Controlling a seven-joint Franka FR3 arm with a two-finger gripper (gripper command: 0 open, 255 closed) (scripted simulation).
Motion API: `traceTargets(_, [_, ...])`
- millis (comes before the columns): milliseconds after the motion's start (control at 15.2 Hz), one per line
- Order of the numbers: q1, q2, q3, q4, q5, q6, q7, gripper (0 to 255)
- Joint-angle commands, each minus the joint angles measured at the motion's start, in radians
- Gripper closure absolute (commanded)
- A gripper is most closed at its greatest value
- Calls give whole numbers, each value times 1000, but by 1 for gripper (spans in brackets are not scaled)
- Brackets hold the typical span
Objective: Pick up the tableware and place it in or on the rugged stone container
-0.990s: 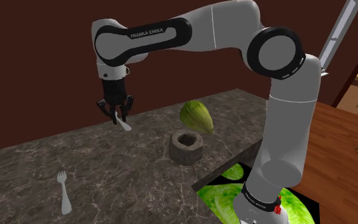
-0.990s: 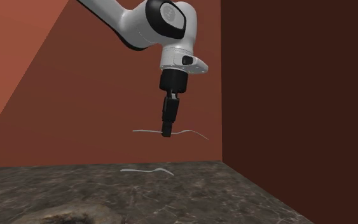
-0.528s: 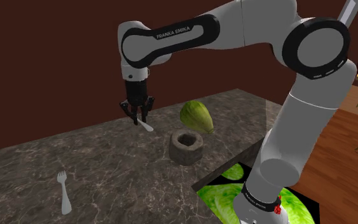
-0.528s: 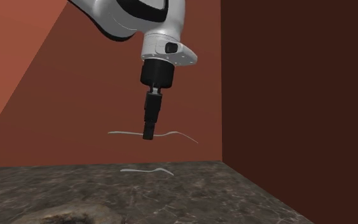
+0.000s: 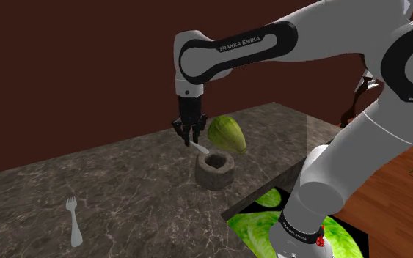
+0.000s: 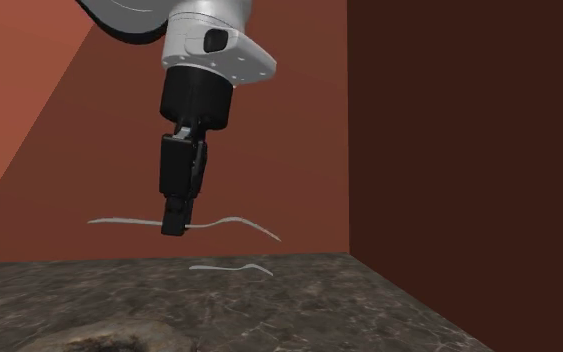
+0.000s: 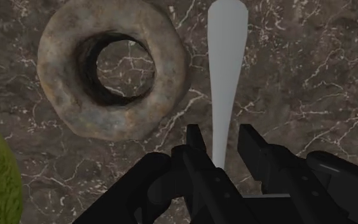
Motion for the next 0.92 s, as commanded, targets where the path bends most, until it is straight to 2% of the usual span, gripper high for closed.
traceTargets(0, [-10, -68, -24, -67, -2, -3, -37, 255])
traceTargets(396, [-42, -285, -103, -252, -34, -44, -136, 255])
traceTargets(858, [-40, -260, -98, -330, -29, 59, -140, 255])
